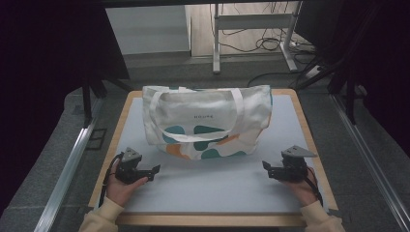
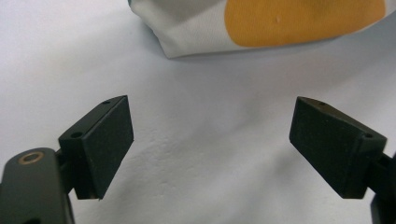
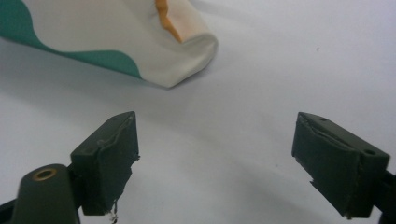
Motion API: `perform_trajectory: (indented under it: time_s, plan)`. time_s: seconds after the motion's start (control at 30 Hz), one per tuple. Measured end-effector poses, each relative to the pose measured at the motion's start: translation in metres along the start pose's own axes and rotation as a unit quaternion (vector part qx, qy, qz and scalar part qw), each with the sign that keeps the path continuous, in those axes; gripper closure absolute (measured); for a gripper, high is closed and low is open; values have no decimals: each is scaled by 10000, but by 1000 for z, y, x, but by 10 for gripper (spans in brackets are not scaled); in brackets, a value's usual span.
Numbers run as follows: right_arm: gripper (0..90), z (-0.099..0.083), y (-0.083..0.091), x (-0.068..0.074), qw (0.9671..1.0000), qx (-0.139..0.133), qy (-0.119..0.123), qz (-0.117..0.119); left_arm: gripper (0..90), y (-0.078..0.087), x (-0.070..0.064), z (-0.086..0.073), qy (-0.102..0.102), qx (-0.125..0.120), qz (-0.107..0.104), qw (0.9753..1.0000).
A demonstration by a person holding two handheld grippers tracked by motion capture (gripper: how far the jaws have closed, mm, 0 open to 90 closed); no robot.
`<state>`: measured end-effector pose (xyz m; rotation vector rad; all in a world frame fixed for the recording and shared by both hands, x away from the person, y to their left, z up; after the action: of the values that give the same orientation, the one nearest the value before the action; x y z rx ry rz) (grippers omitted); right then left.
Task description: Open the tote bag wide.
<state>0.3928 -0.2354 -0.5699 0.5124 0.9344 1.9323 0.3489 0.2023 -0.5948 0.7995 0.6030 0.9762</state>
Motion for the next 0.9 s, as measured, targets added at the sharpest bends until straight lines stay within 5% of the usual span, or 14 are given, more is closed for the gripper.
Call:
perform_trajectory:
  time_s: [0.47,0.57,0.9]
  plan:
    - [237,6,-1,7,9997,-109,102,187,199,10,1,-6,-13,-155,49,9999]
    - [248,6,-2,7,9997,-97,104,196,216,10,1,-6,87,-128,-136,9998]
    - [275,2,2,4,9998,-106,45,177,233,12,3,-3,73,-199,-108,9997]
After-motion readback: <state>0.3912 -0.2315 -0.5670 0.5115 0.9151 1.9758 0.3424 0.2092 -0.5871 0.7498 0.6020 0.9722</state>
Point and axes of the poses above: each handheld gripper's, and its own axes: y roughly backward along the jaws, z roughly out of its top, x roughly to its left, the point moved 10 cm from there along -y, roughly forward along the jaws, and after that the axes turned 14 degrees about x, right-handed, at the moved point
